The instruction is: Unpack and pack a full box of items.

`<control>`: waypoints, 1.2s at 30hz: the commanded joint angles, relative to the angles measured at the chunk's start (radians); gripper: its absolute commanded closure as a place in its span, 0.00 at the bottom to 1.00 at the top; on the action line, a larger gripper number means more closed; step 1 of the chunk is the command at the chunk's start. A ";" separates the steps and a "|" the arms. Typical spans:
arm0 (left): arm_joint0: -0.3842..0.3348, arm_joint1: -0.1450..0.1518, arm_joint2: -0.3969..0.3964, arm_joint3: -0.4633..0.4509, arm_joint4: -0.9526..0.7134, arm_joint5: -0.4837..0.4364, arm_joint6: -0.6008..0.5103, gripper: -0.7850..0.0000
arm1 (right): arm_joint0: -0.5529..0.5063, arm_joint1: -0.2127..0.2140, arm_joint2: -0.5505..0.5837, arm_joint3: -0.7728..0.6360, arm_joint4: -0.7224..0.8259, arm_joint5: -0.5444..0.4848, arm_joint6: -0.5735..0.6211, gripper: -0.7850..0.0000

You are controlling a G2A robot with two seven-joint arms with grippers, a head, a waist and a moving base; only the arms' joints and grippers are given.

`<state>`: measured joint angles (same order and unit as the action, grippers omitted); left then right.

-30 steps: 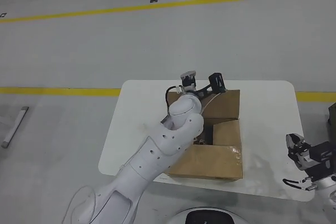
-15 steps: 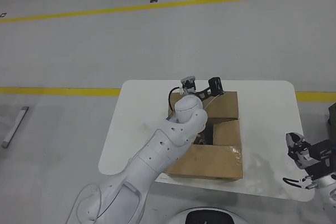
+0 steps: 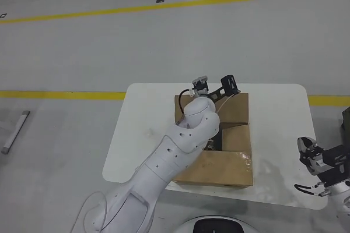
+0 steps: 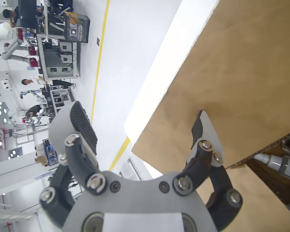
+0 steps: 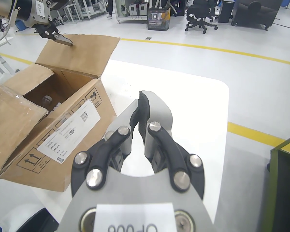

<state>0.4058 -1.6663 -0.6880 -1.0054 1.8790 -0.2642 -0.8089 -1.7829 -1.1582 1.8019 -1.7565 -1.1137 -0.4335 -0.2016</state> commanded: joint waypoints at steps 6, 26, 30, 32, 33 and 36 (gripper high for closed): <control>0.197 0.066 -0.156 -0.359 0.026 -0.087 -0.064 0.00 | 0.007 0.003 0.005 -0.017 0.030 -0.068 0.009 1.00; 0.811 0.188 -0.597 -1.020 -0.388 -0.505 -0.046 0.00 | 0.061 0.055 -0.016 -0.041 0.108 -0.579 0.190 1.00; 0.853 0.202 -0.642 -1.051 -0.431 -0.553 -0.050 0.00 | 0.066 0.069 -0.043 -0.044 0.082 -0.579 0.184 1.00; 0.861 0.207 -0.650 -1.056 -0.422 -0.564 -0.063 0.00 | 0.066 0.069 -0.043 -0.044 0.082 -0.579 0.184 1.00; 0.861 0.207 -0.650 -1.056 -0.422 -0.564 -0.063 0.00 | 0.066 0.069 -0.043 -0.044 0.082 -0.579 0.184 1.00; 0.861 0.207 -0.650 -1.056 -0.422 -0.564 -0.063 0.00 | 0.066 0.069 -0.043 -0.044 0.082 -0.579 0.184 1.00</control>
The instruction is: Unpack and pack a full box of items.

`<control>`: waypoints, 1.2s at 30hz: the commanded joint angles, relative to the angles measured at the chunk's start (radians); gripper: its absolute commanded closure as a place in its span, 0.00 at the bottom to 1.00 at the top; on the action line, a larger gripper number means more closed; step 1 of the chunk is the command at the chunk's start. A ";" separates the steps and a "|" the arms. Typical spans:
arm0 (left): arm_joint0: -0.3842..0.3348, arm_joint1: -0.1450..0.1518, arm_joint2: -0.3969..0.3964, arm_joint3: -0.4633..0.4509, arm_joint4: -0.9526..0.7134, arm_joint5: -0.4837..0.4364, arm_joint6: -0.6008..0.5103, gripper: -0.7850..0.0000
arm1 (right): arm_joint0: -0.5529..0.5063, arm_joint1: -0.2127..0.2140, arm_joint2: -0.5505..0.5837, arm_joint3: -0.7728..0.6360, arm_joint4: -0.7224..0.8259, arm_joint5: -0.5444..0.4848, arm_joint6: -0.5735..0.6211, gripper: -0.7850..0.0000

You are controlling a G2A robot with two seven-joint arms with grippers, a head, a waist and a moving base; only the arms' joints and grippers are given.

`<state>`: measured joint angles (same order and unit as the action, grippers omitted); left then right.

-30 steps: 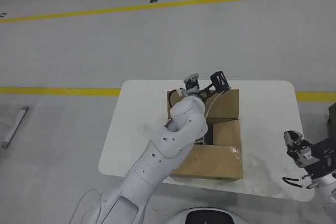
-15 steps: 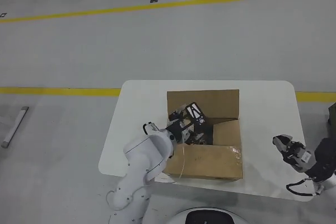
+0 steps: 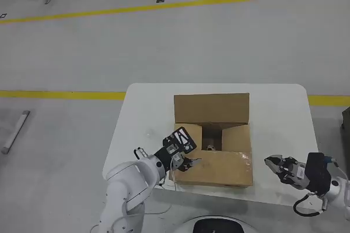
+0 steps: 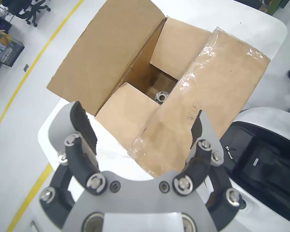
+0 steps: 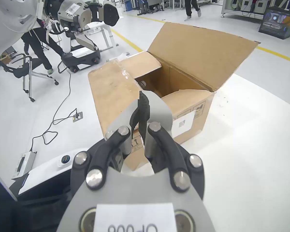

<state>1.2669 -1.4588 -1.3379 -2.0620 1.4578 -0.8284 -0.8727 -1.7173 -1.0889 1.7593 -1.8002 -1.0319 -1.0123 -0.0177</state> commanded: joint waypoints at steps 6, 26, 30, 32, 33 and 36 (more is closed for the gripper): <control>0.000 0.000 0.000 0.000 0.000 0.000 0.001 0.00 | -0.003 -0.001 -0.038 0.012 0.041 0.037 0.046 1.00; 0.000 0.000 0.000 0.000 0.000 0.000 0.001 0.00 | 0.266 0.082 -0.145 0.027 0.977 0.325 1.074 1.00; 0.000 0.000 0.000 0.000 0.000 0.000 0.001 0.00 | 0.266 0.082 -0.145 0.027 0.977 0.325 1.074 1.00; 0.000 0.000 0.000 0.000 0.000 0.000 0.001 0.00 | 0.266 0.082 -0.145 0.027 0.977 0.325 1.074 1.00; 0.000 0.000 0.000 0.000 0.000 0.000 0.001 0.00 | 0.266 0.082 -0.145 0.027 0.977 0.325 1.074 1.00; 0.000 0.000 0.000 0.000 0.000 0.000 0.001 0.00 | 0.265 0.082 -0.146 0.011 0.933 0.333 1.057 1.00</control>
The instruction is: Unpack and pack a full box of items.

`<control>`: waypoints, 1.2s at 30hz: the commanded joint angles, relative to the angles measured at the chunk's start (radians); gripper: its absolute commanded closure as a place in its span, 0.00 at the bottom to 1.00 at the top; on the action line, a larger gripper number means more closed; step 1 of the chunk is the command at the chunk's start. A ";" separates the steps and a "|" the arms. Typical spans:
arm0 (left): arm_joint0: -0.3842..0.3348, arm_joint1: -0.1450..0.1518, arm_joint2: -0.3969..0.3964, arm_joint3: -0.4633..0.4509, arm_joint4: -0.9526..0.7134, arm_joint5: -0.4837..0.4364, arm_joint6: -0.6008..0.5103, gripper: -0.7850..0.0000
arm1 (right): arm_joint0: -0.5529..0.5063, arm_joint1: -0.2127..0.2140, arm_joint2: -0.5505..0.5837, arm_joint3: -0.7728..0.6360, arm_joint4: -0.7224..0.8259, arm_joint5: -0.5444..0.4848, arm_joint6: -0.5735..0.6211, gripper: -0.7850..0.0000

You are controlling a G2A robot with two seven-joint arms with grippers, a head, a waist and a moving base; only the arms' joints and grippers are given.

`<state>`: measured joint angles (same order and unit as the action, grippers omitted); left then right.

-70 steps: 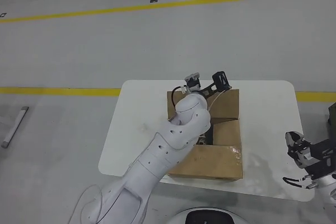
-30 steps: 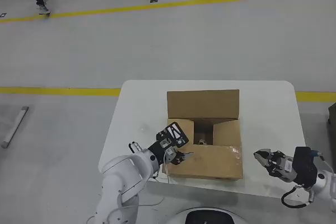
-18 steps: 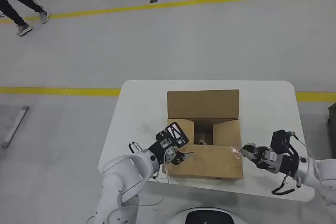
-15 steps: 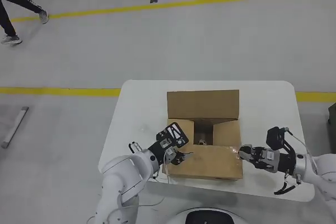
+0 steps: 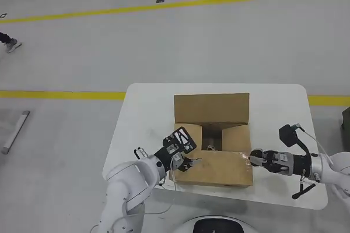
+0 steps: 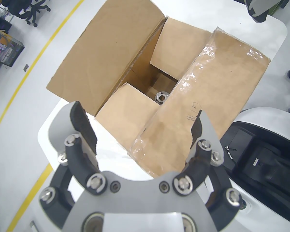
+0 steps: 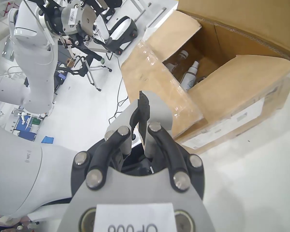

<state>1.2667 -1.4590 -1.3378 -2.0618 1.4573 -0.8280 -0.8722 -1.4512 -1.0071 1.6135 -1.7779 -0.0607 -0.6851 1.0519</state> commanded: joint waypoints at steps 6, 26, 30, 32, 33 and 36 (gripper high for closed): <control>0.000 0.000 0.000 0.000 0.000 0.000 0.000 0.00 | 0.012 0.006 -0.008 -0.068 -0.145 0.105 -0.031 0.93; 0.000 0.000 0.000 0.000 0.000 0.000 0.000 0.00 | 0.230 0.023 -0.118 0.164 -0.096 0.288 0.096 0.73; 0.000 0.000 0.000 0.000 0.000 0.000 0.000 0.00 | 0.252 0.023 -0.151 0.184 -0.117 0.295 0.084 0.72; 0.000 0.000 0.000 0.000 0.000 0.000 0.000 0.00 | 0.262 0.023 -0.165 0.191 -0.125 0.297 0.081 0.71; 0.000 0.000 0.000 0.000 0.000 0.000 0.000 0.00 | 0.266 0.023 -0.173 0.195 -0.123 0.297 0.080 0.71; 0.000 0.000 0.000 0.000 0.000 0.000 0.000 0.00 | 0.281 0.022 -0.193 0.208 -0.118 0.297 0.084 0.70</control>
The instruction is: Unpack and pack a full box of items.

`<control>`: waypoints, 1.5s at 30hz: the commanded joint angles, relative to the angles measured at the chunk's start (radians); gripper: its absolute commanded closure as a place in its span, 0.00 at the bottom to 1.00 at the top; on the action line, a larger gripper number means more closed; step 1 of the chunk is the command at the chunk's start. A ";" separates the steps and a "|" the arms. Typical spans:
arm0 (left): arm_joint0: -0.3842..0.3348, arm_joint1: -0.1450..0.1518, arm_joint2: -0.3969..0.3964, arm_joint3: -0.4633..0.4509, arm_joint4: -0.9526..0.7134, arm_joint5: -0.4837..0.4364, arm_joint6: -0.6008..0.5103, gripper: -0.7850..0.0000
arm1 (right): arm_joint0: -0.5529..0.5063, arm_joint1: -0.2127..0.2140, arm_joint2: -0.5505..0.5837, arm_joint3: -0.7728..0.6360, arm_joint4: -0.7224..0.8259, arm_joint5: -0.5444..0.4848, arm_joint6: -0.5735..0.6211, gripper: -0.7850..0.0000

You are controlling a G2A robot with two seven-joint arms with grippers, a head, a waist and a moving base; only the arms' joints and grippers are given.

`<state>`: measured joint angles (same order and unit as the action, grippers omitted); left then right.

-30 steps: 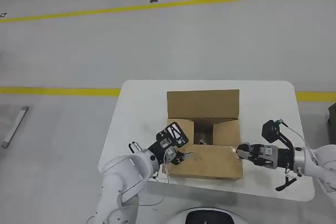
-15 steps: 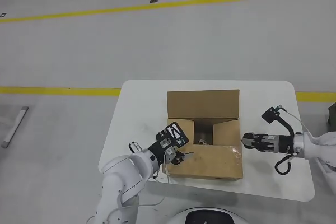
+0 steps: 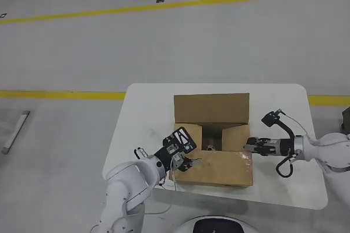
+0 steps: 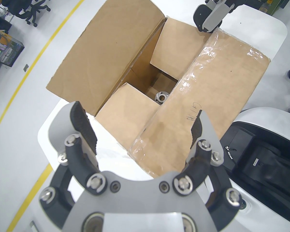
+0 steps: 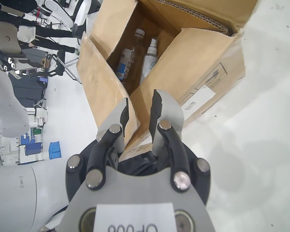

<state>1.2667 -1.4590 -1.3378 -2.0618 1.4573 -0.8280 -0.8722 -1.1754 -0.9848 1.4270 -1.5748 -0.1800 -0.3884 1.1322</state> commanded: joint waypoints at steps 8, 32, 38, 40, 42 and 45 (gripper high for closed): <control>0.000 0.000 0.000 0.000 0.000 0.000 0.000 0.00 | 0.027 0.002 -0.045 0.022 0.043 -0.019 0.035 0.67; 0.004 0.007 -0.005 -0.047 -0.007 0.042 0.053 0.00 | -0.226 0.056 0.036 -0.273 -0.102 -0.300 -0.036 1.00; -0.026 0.017 0.006 -0.054 -0.006 0.054 0.020 0.00 | -0.299 0.062 0.081 -0.346 -0.209 -0.357 -0.154 1.00; -0.044 0.018 0.022 -0.036 0.004 0.070 0.007 0.00 | -0.319 0.064 0.096 -0.367 -0.249 -0.369 -0.192 1.00; -0.062 0.019 0.049 -0.015 0.011 0.082 -0.015 0.00 | -0.339 0.065 0.110 -0.395 -0.302 -0.376 -0.226 1.00; -0.090 0.019 0.089 -0.002 0.001 0.095 -0.052 0.00 | -0.369 0.066 0.119 -0.428 -0.379 -0.373 -0.263 1.00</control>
<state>1.1870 -1.4401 -1.2619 -2.0663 1.4643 -0.7424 -0.9144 -1.5353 -0.9187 1.5444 -1.9937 -0.5341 -0.7640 0.8816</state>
